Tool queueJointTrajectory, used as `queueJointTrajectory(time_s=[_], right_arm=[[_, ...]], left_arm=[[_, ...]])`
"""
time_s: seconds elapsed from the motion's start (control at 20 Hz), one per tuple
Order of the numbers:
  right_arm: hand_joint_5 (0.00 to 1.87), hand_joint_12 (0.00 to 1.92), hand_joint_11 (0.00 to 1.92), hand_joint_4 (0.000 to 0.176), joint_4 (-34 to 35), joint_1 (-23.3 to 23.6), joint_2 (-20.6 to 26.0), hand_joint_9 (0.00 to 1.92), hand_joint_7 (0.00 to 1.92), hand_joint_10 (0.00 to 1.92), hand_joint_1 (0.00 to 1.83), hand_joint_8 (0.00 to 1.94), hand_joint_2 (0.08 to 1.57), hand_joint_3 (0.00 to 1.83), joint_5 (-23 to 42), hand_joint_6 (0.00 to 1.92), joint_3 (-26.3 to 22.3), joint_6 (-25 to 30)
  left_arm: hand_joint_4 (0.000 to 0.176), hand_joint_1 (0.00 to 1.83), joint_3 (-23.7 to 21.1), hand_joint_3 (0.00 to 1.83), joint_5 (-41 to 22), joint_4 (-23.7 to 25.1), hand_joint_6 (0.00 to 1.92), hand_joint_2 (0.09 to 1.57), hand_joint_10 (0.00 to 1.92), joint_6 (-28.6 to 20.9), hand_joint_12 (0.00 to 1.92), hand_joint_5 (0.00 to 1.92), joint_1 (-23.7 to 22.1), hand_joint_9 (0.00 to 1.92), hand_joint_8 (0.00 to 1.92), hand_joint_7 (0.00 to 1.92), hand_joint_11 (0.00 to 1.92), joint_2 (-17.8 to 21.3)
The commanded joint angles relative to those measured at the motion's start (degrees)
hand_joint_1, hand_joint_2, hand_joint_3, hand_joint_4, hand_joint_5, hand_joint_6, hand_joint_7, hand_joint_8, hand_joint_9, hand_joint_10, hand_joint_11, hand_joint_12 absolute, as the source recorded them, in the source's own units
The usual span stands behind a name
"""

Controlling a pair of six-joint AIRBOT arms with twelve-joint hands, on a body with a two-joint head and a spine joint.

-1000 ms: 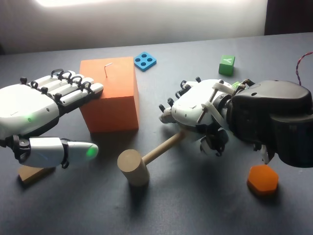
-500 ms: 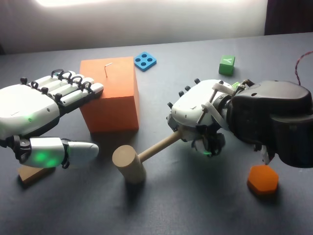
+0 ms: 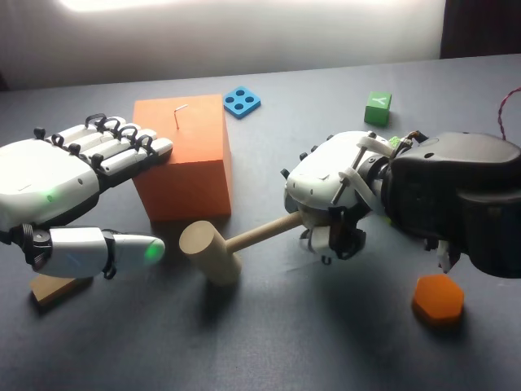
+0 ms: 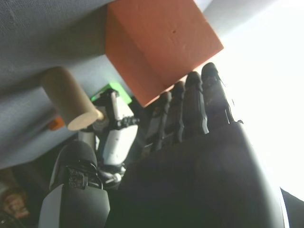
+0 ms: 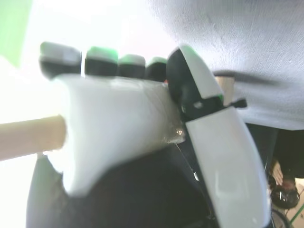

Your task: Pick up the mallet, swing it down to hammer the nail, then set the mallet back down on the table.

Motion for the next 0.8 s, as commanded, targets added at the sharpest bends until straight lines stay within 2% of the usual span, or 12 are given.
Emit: queueJointTrajectory(time_s=[0.0,0.25,0.45,0.75], right_arm=[[0.98,1.92,1.50,0.000,-1.95,0.23,0.54,1.40,1.27,1.92,0.45,1.94,1.53,0.01,-0.19,1.92,-0.36,-0.73],[1.12,1.92,1.66,0.000,-1.95,0.73,3.65,1.58,1.46,1.92,0.40,1.94,1.55,0.00,-0.60,1.92,-3.62,-0.71],[1.16,1.92,1.63,0.000,-1.94,2.00,7.53,1.55,1.45,1.92,0.46,1.94,1.57,0.01,-1.10,1.92,-6.51,-0.18],[1.16,1.92,1.61,0.000,-1.95,7.12,14.73,1.54,1.45,1.92,0.49,1.94,1.57,0.01,-4.40,1.92,-10.37,1.39]], left_arm=[[0.000,0.00,-0.01,0.00,-3.83,-0.58,0.01,1.18,0.01,-0.16,0.00,0.07,-0.37,0.02,0.01,0.05,0.00,-0.30],[0.000,0.00,0.08,0.00,-3.83,-0.58,0.01,1.18,0.01,-0.16,0.00,0.09,-0.47,0.04,0.01,0.07,0.00,-0.29],[0.000,0.00,0.01,0.00,-3.83,-0.58,0.01,1.18,0.01,-0.16,0.00,0.09,-0.59,0.05,0.01,0.07,0.01,-0.29],[0.000,0.00,0.04,0.00,-3.83,-0.58,0.00,1.19,0.00,-0.16,0.00,0.08,-0.62,0.04,0.00,0.07,0.00,-0.29]])
